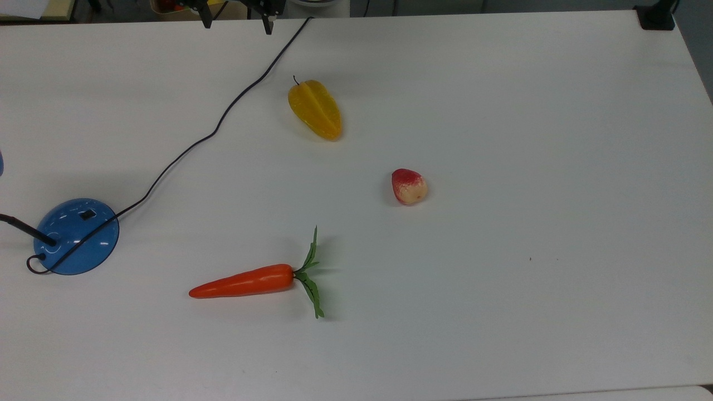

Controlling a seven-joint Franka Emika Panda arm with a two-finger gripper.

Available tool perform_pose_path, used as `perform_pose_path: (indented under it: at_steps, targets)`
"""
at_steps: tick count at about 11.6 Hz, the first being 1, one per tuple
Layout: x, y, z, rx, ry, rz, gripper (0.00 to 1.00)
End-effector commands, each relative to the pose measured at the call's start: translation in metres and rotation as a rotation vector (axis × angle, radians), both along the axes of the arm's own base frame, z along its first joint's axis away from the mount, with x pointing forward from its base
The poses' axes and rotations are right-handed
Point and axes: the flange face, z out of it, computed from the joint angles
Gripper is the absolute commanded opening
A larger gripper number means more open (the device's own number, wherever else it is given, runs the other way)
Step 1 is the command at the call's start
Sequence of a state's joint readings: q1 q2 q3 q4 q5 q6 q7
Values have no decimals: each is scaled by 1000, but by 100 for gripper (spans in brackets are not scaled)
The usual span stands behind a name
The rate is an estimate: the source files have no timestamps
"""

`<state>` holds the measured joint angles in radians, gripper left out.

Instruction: Turn on desk lamp

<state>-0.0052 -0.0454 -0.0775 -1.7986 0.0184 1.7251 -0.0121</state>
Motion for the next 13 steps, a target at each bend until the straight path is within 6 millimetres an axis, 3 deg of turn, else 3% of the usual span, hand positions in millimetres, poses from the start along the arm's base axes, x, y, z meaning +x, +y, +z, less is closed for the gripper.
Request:
perform_pose_path:
  at_steps: [1,5,8,12,13]
  targets:
    - [-8,0,7,8,18,20,100]
    - [-7,1,5,7,20,17,100]
    - [-6,1,4,7,19,18,66]
    - [-4,1,2,8,17,4,7]
    - [-4,1,2,8,17,3,0]
